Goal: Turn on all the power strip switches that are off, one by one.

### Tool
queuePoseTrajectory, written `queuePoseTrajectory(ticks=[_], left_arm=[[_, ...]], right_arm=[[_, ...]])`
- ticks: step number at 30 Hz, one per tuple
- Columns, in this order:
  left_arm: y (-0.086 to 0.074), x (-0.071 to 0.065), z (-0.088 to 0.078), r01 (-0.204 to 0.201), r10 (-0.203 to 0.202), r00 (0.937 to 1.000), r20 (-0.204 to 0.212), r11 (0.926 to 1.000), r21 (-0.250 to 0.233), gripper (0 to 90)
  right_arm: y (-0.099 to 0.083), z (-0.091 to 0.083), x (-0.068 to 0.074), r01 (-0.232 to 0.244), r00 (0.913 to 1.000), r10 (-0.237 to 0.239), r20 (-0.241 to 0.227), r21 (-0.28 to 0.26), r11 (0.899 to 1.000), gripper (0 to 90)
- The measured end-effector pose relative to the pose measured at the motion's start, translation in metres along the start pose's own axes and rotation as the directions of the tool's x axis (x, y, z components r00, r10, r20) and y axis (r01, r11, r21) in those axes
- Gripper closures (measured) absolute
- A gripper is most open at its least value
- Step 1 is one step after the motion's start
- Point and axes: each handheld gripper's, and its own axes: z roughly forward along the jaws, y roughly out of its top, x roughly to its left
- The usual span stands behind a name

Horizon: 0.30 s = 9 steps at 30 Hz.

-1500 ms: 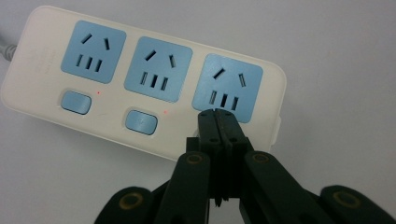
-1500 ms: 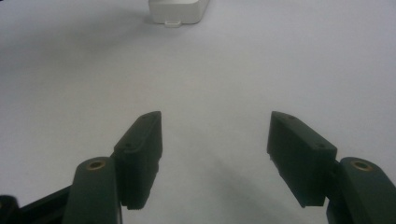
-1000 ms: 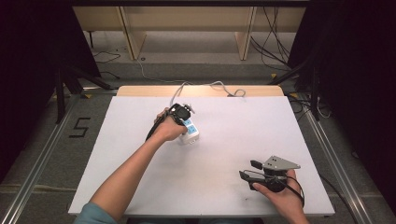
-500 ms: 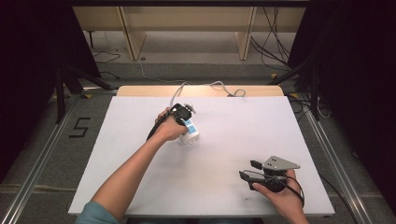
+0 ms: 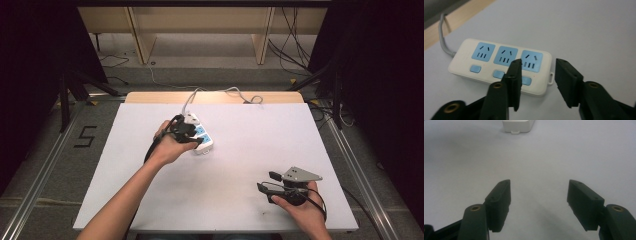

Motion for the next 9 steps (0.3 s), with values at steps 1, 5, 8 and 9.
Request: queuePoseTrajectory(ticks=[1, 5, 8, 9], left_arm=[[-0.007, -0.003, -0.010, 0.002, -0.002, 1.0000, 0.009, 0.9993, -0.036, 49.5], [-0.045, -0.014, -0.040, 0.003, -0.002, 1.0000, 0.005, 0.9944, -0.106, 34.5], [-0.070, -0.018, -0.054, 0.019, -0.020, 0.9998, -0.003, 0.9925, -0.121, 29.7], [-0.077, -0.018, -0.057, 0.027, -0.027, 0.9996, -0.003, 0.9918, -0.125, 29.6]], right_arm=[[0.000, 0.000, 0.000, 0.000, 1.0000, 0.000, 0.001, -0.001, 1.000, 36.7], [0.001, 0.000, 0.001, -0.001, 1.0000, 0.001, 0.001, -0.003, 1.000, 36.7], [0.001, -0.001, 0.001, -0.001, 1.0000, 0.001, 0.002, -0.008, 1.000, 36.6], [0.001, -0.001, 0.001, -0.002, 1.0000, 0.002, 0.003, -0.009, 1.000, 36.5]])
